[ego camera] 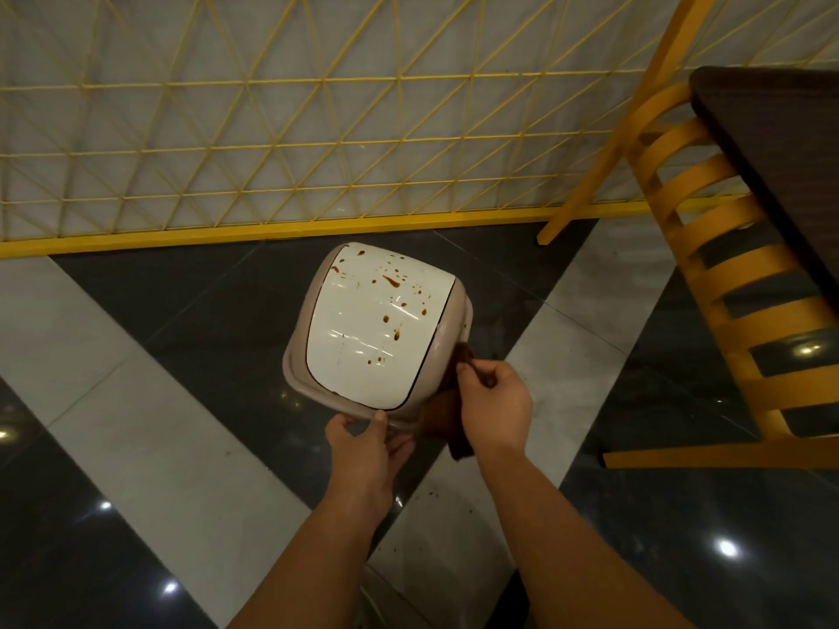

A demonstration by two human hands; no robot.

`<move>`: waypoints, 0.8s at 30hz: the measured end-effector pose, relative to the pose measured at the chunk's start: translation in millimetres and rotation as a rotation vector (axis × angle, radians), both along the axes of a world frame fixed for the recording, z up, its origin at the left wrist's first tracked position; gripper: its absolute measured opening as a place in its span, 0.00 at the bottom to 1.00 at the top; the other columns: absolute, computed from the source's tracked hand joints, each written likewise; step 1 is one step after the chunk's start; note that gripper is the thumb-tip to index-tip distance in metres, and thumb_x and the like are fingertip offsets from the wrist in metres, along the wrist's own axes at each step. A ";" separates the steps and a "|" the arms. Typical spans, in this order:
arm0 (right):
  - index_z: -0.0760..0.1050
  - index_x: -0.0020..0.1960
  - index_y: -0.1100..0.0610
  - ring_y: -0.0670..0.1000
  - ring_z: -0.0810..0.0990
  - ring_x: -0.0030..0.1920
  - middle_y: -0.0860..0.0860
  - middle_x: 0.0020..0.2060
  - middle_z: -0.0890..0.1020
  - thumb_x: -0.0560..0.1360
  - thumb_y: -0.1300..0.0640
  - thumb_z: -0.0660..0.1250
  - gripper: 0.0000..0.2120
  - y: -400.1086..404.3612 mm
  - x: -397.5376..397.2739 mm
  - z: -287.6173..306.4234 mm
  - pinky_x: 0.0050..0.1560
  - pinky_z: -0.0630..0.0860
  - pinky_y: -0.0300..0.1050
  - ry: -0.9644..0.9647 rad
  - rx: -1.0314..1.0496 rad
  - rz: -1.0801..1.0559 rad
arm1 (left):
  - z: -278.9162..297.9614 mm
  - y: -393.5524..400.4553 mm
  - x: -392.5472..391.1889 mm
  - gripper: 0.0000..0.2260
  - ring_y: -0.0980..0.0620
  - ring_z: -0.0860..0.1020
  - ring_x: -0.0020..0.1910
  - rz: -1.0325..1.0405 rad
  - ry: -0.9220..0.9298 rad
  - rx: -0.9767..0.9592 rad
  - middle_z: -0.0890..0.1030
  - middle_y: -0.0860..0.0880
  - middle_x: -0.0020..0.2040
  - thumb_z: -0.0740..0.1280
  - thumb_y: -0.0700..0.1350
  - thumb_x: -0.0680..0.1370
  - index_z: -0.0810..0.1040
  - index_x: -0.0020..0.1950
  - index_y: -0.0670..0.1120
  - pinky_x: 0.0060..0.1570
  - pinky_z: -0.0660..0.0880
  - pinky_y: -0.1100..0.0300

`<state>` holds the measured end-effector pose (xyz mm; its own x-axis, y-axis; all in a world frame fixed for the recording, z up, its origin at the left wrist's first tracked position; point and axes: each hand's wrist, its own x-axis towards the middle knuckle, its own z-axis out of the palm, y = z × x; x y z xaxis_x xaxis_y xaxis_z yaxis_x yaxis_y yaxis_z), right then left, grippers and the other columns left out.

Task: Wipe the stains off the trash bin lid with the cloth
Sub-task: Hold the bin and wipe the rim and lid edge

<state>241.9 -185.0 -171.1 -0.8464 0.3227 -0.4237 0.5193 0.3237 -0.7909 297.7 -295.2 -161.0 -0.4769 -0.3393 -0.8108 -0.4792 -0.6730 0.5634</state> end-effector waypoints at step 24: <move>0.79 0.48 0.47 0.40 0.79 0.39 0.42 0.40 0.82 0.74 0.51 0.68 0.03 -4.0 56.4 -11.2 0.41 0.79 0.40 -0.055 0.008 0.144 | -10.4 -20.7 2.9 0.15 0.43 0.82 0.51 -0.156 0.011 -0.006 0.81 0.39 0.55 0.63 0.41 0.80 0.68 0.67 0.44 0.48 0.77 0.52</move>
<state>298.3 -188.9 -182.3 -0.8600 0.2029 -0.4683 0.5091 0.4046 -0.7597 300.5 -315.9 -171.4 -0.5330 -0.2651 -0.8035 -0.5715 -0.5875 0.5729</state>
